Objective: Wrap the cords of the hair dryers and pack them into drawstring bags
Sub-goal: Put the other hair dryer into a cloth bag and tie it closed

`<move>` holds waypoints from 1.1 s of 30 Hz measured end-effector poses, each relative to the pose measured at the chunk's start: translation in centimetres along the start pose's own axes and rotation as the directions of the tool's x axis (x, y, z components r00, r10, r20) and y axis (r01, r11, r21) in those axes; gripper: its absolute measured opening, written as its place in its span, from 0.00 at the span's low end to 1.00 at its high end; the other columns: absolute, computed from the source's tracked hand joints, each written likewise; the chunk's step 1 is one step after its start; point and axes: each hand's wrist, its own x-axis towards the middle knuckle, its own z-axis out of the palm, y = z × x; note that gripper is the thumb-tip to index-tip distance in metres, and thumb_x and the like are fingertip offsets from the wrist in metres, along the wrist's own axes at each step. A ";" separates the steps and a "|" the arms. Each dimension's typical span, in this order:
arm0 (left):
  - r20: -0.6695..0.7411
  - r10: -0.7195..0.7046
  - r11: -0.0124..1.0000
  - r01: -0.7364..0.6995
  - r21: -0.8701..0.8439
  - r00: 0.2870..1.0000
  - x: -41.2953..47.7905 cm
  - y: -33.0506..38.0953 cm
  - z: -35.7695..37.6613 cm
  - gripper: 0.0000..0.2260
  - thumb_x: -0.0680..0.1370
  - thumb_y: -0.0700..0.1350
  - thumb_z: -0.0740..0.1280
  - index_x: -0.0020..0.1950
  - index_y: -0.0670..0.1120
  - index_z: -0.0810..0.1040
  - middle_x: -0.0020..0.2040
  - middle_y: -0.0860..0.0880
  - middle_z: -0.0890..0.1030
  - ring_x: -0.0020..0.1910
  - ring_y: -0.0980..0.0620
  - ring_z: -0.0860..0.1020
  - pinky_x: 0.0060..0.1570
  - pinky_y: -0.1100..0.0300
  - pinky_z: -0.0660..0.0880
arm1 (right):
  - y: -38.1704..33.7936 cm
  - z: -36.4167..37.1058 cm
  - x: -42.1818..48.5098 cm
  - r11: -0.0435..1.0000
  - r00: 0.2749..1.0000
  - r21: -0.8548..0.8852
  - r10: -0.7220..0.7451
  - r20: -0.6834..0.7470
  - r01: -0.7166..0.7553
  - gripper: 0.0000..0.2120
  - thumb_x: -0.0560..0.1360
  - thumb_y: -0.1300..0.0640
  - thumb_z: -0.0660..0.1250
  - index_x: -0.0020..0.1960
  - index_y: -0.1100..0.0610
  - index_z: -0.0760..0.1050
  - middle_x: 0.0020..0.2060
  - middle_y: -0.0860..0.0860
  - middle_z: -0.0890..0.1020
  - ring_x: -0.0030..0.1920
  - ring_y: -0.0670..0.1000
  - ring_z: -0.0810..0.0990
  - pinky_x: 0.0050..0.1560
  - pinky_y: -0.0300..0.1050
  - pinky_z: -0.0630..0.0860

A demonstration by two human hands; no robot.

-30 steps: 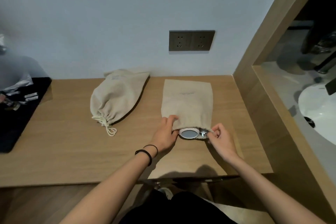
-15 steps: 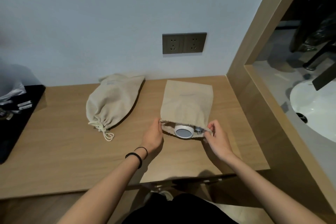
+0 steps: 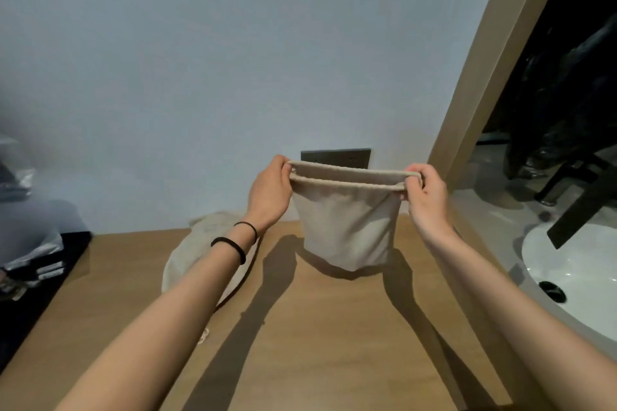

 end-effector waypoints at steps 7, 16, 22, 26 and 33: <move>0.078 -0.189 0.940 0.203 -0.273 0.979 4.9 1.2 -0.8 0.08 0.82 0.42 0.54 0.51 0.43 0.71 0.40 0.45 0.77 0.44 0.44 0.77 0.52 0.43 0.77 | -0.6 1.9 4.5 0.991 0.996 0.103 0.089 0.005 -0.089 0.13 0.79 0.62 0.56 0.43 0.47 0.73 0.40 0.48 0.76 0.45 0.52 0.77 0.54 0.62 0.77; 0.104 -0.161 0.930 0.186 -0.318 0.982 5.9 -0.2 0.6 0.08 0.83 0.45 0.53 0.51 0.46 0.70 0.50 0.42 0.78 0.51 0.43 0.78 0.36 0.60 0.69 | 0.2 1.8 5.8 0.994 0.992 0.017 0.105 0.074 -0.106 0.12 0.81 0.61 0.55 0.45 0.50 0.73 0.43 0.49 0.76 0.51 0.55 0.77 0.57 0.60 0.77; 0.171 -0.081 0.940 0.132 -0.315 0.982 2.6 -1.8 1.5 0.07 0.83 0.43 0.53 0.54 0.45 0.69 0.51 0.44 0.76 0.52 0.50 0.77 0.32 0.71 0.73 | 2.4 0.5 3.3 0.989 0.986 -0.134 0.079 0.150 -0.058 0.08 0.81 0.59 0.57 0.49 0.53 0.75 0.43 0.49 0.77 0.49 0.55 0.77 0.54 0.54 0.77; 0.218 -0.023 0.946 0.092 -0.311 0.976 -0.1 -3.6 2.6 0.07 0.83 0.43 0.54 0.52 0.46 0.71 0.49 0.48 0.75 0.53 0.47 0.76 0.54 0.55 0.77 | 4.1 -0.2 0.8 0.988 0.983 -0.110 0.123 0.134 -0.109 0.08 0.80 0.60 0.57 0.46 0.55 0.74 0.43 0.56 0.77 0.49 0.59 0.76 0.54 0.58 0.76; 0.482 0.015 0.955 0.130 -0.267 0.876 -5.3 -5.6 2.3 0.13 0.84 0.46 0.52 0.56 0.45 0.76 0.56 0.51 0.76 0.55 0.57 0.72 0.51 0.73 0.65 | 5.1 -0.9 -4.8 0.980 0.985 -0.139 0.154 0.077 -0.142 0.14 0.80 0.61 0.57 0.36 0.59 0.70 0.32 0.53 0.71 0.35 0.48 0.69 0.36 0.37 0.66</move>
